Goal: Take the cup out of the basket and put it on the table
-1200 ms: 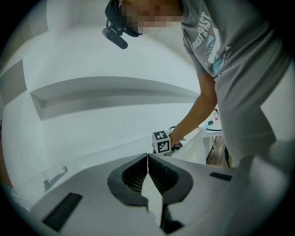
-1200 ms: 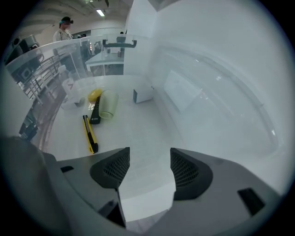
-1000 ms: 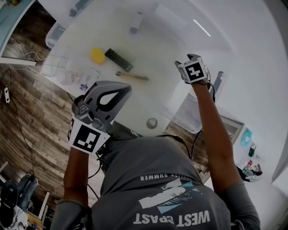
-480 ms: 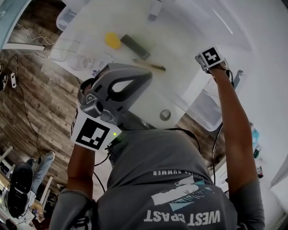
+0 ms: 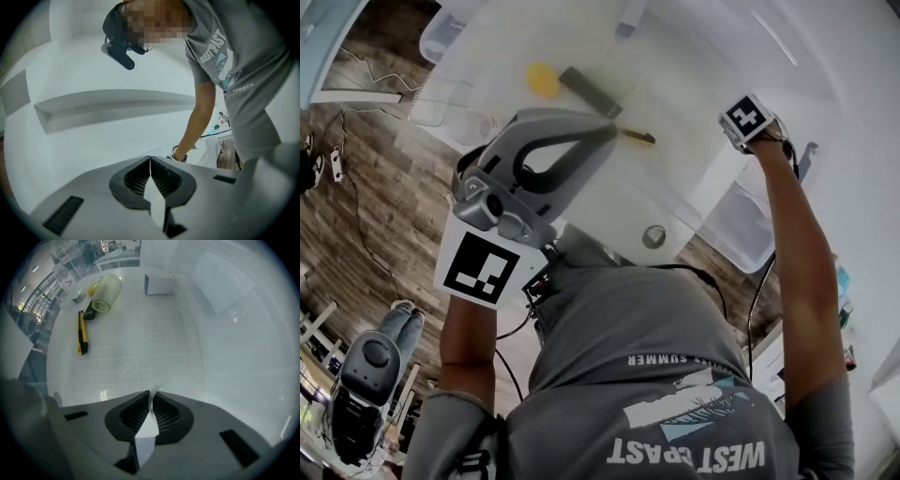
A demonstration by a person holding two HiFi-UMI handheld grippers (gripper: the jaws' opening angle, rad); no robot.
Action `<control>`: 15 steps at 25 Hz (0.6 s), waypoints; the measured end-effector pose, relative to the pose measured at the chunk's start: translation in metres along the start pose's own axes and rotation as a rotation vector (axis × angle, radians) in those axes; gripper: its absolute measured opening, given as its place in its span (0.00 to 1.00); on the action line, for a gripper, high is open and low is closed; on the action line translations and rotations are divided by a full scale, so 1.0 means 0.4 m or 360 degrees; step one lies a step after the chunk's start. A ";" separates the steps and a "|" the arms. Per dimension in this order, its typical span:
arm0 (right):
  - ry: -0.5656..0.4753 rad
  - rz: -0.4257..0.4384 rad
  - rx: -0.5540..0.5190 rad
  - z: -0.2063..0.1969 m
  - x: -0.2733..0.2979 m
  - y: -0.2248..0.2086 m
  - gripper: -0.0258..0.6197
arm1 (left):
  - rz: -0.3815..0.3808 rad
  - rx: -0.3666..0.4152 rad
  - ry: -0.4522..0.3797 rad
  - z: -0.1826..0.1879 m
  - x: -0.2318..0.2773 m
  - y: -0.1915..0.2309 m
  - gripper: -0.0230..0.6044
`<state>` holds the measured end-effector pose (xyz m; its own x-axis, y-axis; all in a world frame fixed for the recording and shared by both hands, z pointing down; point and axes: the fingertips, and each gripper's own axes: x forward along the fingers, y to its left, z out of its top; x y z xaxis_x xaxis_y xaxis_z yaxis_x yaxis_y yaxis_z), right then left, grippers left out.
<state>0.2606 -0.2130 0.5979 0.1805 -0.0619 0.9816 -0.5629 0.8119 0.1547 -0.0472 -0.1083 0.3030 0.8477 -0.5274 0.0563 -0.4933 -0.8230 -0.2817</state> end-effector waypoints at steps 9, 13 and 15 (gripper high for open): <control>-0.0235 0.0007 -0.0106 0.073 -0.115 0.067 0.09 | 0.0003 0.0001 0.0037 0.005 0.003 -0.023 0.06; -0.0426 -0.0018 -0.0167 0.121 -0.226 0.112 0.09 | 0.0015 0.0016 0.0050 0.022 -0.004 -0.041 0.06; -0.0483 -0.0038 -0.0191 0.121 -0.274 0.128 0.09 | 0.0022 0.0026 0.0054 0.032 -0.008 -0.051 0.06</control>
<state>0.1731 -0.1928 0.5037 -0.0665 -0.2375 0.9691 -0.4589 0.8697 0.1817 -0.0374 -0.0869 0.2963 0.8337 -0.5457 0.0847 -0.5013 -0.8122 -0.2983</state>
